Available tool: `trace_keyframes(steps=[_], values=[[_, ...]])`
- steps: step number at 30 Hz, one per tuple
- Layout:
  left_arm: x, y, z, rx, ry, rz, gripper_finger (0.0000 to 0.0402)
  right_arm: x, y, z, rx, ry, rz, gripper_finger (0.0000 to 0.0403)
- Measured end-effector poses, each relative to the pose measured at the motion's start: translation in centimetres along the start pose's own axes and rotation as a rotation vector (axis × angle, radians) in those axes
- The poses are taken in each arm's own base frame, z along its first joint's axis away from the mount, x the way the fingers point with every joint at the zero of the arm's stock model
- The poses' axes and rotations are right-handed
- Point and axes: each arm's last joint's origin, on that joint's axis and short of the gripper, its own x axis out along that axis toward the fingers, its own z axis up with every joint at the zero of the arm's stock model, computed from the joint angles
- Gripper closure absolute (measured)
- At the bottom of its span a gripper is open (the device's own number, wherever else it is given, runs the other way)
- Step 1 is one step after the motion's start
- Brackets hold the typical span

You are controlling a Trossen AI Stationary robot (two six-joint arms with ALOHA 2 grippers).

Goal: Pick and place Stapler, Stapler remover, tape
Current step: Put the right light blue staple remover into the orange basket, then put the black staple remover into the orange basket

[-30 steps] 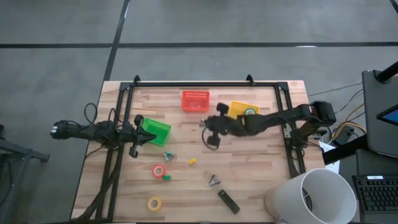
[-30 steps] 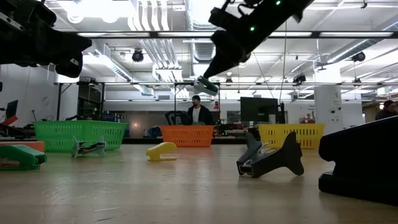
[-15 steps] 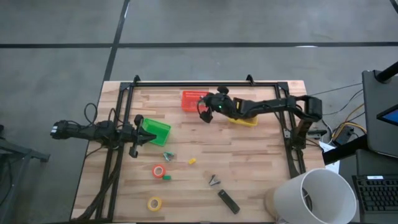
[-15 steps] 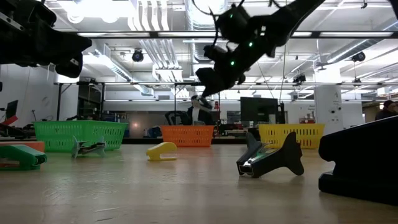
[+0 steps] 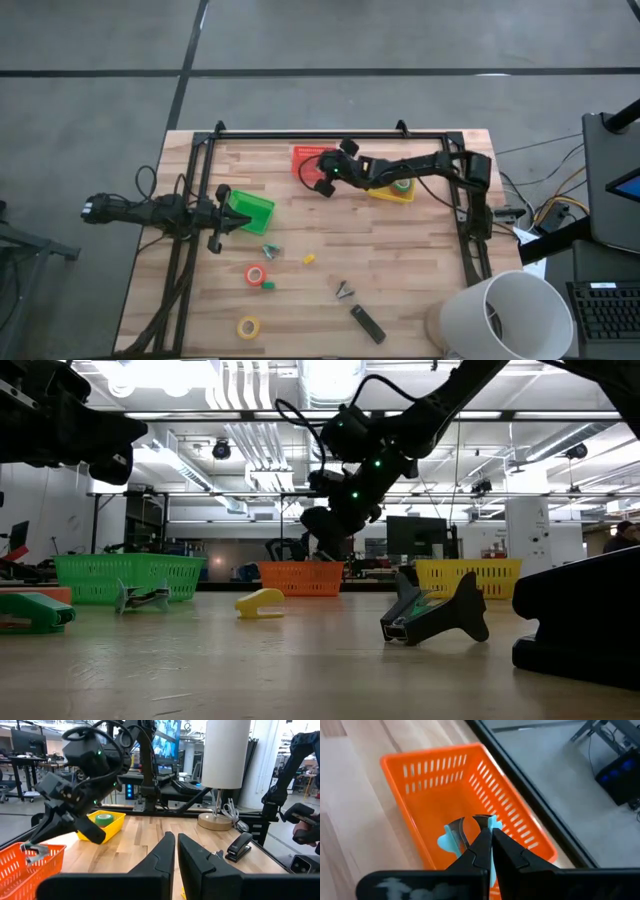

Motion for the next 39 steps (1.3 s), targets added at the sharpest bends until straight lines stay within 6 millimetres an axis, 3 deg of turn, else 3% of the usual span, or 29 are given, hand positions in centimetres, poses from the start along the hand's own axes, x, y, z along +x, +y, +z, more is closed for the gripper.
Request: trace_keyframes(steps=[17, 26, 33, 39], values=[[0.0, 0.0, 0.0, 0.000, 0.000, 0.000, 0.0374, 0.1, -0.2, 0.1, 0.016, 0.023, 0.040, 0.0391], [0.0, 0.0, 0.0, 0.000, 0.001, 0.000, 0.0377, -0.1, -0.2, 0.1, 0.015, 0.031, 0.047, 0.0324], [0.0, 0.0, 0.0, 0.000, 0.000, 0.000, 0.0376, -3.7, 0.7, 1.5, -0.025, 0.042, 0.157, 0.0286], [0.0, 0.0, 0.0, 0.000, 0.001, 0.000, 0.0374, -8.4, 2.1, 2.7, -0.045, -0.010, 0.588, 0.0277]])
